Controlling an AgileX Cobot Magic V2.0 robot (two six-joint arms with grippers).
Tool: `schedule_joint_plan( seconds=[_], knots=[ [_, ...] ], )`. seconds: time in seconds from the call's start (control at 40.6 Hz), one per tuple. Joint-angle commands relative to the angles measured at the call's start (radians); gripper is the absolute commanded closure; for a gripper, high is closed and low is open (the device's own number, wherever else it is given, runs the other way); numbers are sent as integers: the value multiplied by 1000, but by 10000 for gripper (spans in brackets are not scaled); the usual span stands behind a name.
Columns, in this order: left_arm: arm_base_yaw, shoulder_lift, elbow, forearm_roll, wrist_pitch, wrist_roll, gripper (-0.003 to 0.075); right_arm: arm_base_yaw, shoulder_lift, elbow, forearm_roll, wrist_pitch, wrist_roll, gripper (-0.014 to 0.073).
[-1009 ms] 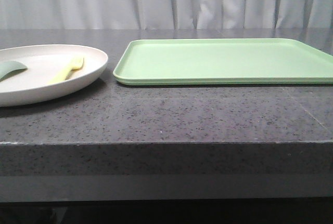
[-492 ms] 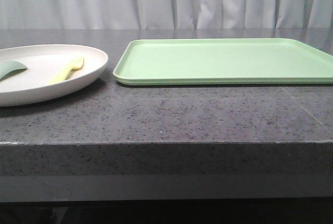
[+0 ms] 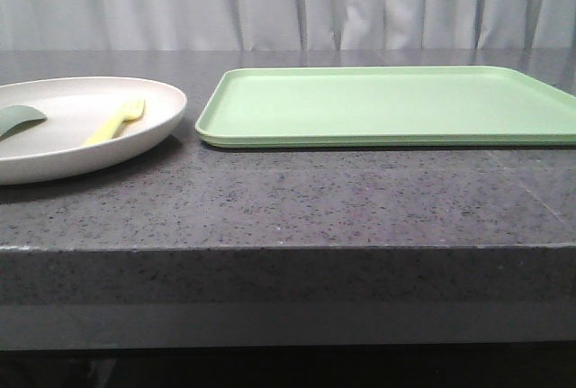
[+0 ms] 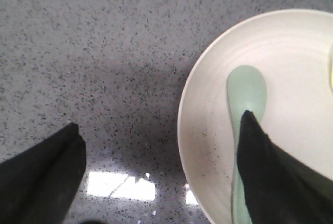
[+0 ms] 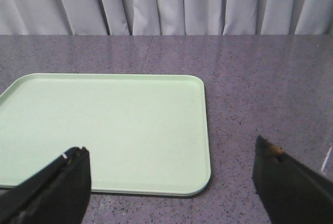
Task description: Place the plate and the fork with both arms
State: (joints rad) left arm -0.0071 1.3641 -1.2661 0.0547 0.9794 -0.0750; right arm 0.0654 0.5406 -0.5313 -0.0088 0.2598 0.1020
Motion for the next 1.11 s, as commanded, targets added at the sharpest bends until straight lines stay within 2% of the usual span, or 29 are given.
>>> schedule_joint_plan(
  seconds=[0.0, 0.271, 0.713, 0.787, 0.861, 1.009, 1.082],
  knots=[
    [1, 54, -48, -4, -6, 0, 155, -4, 7, -39, -1, -91, 2, -59],
    [1, 199, -48, -4, 3, 0, 155, -4, 7, -39, -1, -91, 2, -59],
    [1, 266, -48, -23, -7, 0, 167, -4, 7, -39, -1, -91, 2, -59],
    [1, 266, -48, -27, -7, 0, 216, -4, 7, -39, -1, -91, 2, -59],
    [1, 266, -48, -41, -7, 0, 297, -4, 7, -39, -1, -91, 2, -59],
    [1, 266, -48, -62, -7, 0, 514, -4, 7, -39, -1, -91, 2, -59],
    [1, 266, -48, -62, -4, 2, 673, -4, 7, -39, -1, -91, 2, -59]
  ],
)
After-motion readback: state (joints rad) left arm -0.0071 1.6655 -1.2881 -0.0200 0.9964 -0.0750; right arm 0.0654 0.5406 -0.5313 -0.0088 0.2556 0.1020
